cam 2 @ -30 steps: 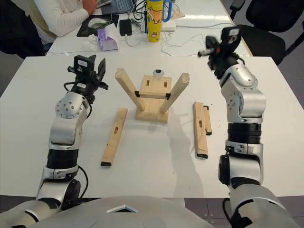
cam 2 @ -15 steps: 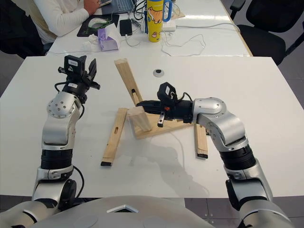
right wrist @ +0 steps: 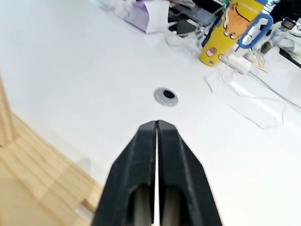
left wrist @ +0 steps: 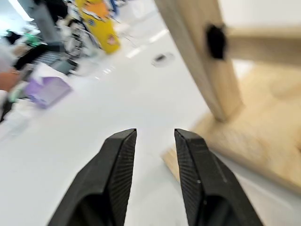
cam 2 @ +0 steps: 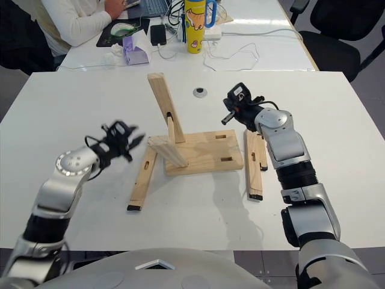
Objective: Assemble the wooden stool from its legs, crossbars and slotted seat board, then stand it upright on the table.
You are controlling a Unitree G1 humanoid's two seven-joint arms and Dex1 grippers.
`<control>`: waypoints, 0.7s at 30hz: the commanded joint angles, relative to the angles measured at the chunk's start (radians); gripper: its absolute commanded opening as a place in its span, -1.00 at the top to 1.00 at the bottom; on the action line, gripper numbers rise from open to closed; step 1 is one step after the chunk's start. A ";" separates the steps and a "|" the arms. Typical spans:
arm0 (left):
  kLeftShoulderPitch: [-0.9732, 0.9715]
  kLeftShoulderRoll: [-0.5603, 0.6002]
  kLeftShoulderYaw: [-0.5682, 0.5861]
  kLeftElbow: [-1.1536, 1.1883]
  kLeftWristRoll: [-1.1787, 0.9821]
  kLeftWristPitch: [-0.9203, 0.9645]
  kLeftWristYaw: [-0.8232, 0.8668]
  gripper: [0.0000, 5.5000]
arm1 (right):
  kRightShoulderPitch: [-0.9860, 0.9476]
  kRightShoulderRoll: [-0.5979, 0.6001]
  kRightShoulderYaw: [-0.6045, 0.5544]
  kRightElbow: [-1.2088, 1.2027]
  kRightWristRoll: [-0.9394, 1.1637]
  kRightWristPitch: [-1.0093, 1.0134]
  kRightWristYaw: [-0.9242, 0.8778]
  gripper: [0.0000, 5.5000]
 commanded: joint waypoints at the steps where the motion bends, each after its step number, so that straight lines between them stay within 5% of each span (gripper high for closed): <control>1: 0.050 0.088 -0.061 -0.085 -0.053 0.048 -0.138 0.46 | -0.025 0.033 0.042 0.157 -0.070 -0.081 0.005 0.99; 14: -0.141 -0.007 -0.285 0.147 -0.041 -0.005 -0.249 0.46 | -0.100 0.136 0.073 0.496 -0.217 -0.269 -0.076 0.99; 21: -0.216 -0.088 -0.311 0.311 0.026 -0.096 -0.192 0.46 | -0.098 0.126 0.116 0.539 -0.305 -0.274 -0.057 0.99</control>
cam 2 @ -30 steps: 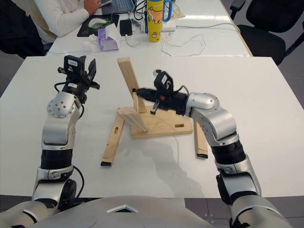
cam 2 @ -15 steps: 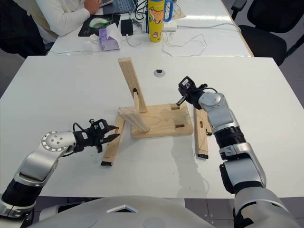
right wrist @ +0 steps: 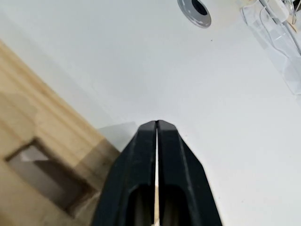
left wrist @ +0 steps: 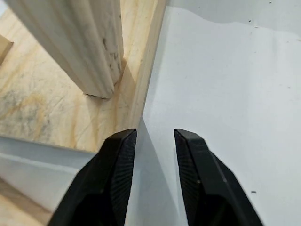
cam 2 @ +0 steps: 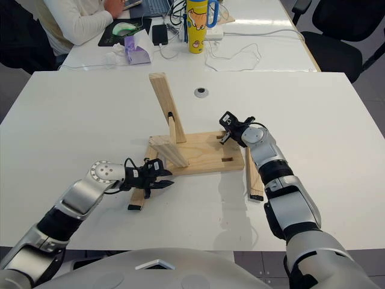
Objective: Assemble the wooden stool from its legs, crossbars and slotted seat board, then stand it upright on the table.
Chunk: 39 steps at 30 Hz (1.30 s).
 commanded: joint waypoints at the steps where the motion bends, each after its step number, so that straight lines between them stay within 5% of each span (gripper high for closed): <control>1: -0.064 -0.047 0.008 0.110 0.058 -0.064 0.069 0.46 | -0.001 -0.017 0.032 0.013 -0.041 0.022 0.061 0.99; 9: -0.242 -0.233 0.117 0.522 0.117 -0.243 0.339 0.46 | 0.114 -0.059 0.017 -0.297 0.103 0.190 0.419 0.99; 19: -0.260 -0.307 0.136 0.626 0.153 -0.348 0.406 0.46 | 0.158 -0.006 -0.059 -0.425 0.108 0.332 0.247 0.99; 28: -0.127 -0.285 0.358 0.319 0.087 -0.312 0.579 0.46 | 0.249 0.022 -0.446 -0.786 0.375 0.470 0.092 0.99; 39: 0.153 -0.397 0.558 -0.006 -0.039 -0.187 0.759 1.00 | 0.690 -0.017 -0.555 -0.911 0.339 0.396 -0.026 1.00</control>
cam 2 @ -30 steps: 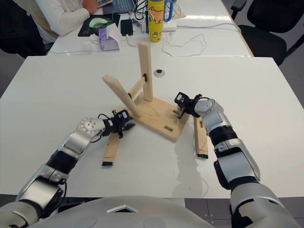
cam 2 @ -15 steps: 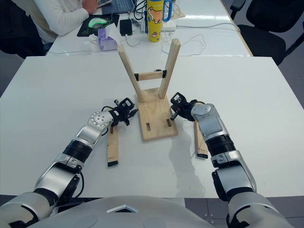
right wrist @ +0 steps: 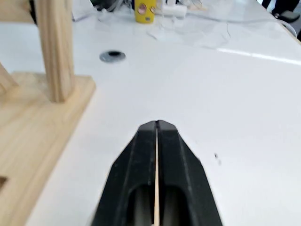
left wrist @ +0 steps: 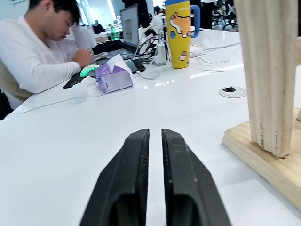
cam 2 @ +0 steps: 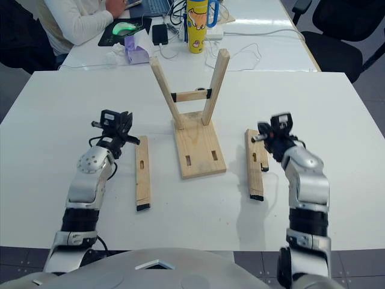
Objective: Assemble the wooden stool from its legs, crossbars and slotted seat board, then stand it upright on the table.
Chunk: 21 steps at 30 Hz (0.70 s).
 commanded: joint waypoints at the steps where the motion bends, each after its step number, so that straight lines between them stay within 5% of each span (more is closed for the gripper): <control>1: 0.074 -0.028 0.020 -0.071 -0.019 0.029 0.028 1.00 | 0.129 0.004 -0.015 -0.040 -0.004 -0.027 -0.032 1.00; 5: 0.101 -0.039 0.012 -0.103 -0.018 0.037 0.043 1.00 | 0.218 0.016 -0.038 -0.090 0.030 0.015 -0.044 0.91; 21: 0.078 -0.032 0.010 -0.093 -0.006 0.045 0.060 1.00 | 0.177 -0.014 -0.001 0.170 0.084 -0.027 0.018 -0.03</control>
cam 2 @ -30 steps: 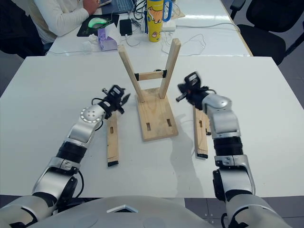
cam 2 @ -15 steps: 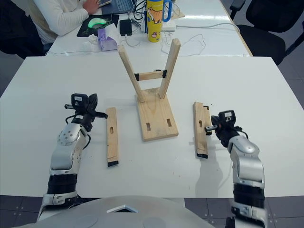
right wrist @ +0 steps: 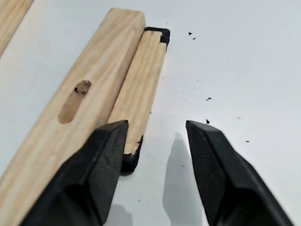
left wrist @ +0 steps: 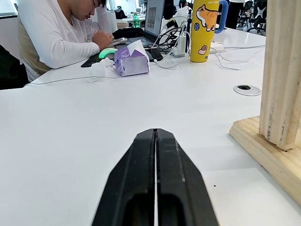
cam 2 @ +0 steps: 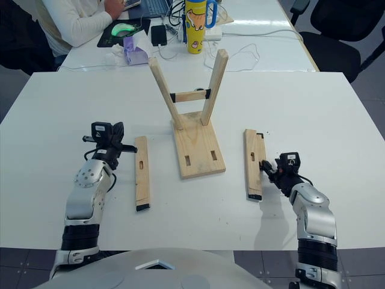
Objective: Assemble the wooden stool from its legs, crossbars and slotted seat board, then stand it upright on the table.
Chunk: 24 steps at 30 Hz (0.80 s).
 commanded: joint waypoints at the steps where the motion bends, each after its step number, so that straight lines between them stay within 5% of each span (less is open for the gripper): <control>1: -0.012 0.006 0.005 -0.001 0.004 0.006 0.006 1.00 | 0.004 0.005 0.027 0.098 0.007 -0.016 0.033 -0.08; 4: -0.015 0.004 0.007 0.002 0.004 0.001 0.009 1.00 | -0.025 0.015 0.017 0.154 0.026 -0.077 0.045 -0.27; 13: -0.021 0.006 0.009 -0.001 0.004 0.001 0.009 1.00 | -0.051 0.032 0.007 0.198 0.077 -0.157 0.040 -0.27; 24: -0.018 0.005 0.014 -0.015 0.000 0.005 0.010 1.00 | -0.002 0.062 0.017 -0.106 0.154 0.021 -0.036 -0.27</control>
